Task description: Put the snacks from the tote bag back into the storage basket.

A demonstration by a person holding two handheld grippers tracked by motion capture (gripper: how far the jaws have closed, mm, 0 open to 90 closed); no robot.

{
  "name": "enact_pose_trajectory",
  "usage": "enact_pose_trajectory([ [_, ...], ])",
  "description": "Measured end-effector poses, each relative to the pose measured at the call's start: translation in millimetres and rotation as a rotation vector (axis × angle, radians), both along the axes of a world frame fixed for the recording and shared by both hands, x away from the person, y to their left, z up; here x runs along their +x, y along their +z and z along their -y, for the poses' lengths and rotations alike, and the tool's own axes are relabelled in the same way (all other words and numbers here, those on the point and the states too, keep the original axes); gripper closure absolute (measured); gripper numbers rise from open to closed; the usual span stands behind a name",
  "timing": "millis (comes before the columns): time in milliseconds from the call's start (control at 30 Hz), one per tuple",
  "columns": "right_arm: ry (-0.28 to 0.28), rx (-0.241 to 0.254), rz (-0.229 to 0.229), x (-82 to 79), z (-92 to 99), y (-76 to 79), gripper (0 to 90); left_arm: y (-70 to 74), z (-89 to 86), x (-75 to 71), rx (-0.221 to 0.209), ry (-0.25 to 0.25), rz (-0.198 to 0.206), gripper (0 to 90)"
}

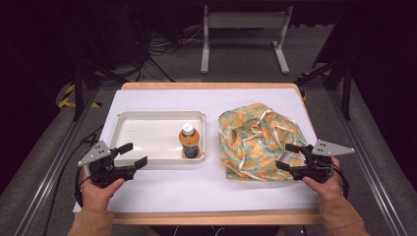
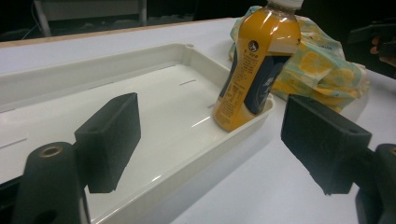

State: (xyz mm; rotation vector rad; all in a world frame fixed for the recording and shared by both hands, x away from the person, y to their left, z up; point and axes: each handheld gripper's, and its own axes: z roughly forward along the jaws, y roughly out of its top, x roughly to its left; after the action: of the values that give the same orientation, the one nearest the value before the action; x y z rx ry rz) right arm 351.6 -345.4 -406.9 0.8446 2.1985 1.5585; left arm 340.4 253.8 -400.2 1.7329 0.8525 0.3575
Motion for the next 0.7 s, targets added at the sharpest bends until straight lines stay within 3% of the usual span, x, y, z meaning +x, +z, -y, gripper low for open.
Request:
enact_pose_trajectory([
  [433, -0.01, -0.003, 0.011, 0.0, -0.6, -6.1, 19.4, -24.3, 0.3, 3.7, 0.001, 0.032, -0.008, 19.5],
  [567, -0.032, -0.026, 0.036, -0.4, -3.9, -11.5, 18.2, -28.7, -2.2, 3.8, -0.007, 0.036, -0.006, 18.2],
  [700, -0.036, -0.029, 0.042, -0.3, -5.0, -13.6, 18.2, -35.2, 0.1, 2.6, 0.016, 0.044, -0.011, 17.1],
])
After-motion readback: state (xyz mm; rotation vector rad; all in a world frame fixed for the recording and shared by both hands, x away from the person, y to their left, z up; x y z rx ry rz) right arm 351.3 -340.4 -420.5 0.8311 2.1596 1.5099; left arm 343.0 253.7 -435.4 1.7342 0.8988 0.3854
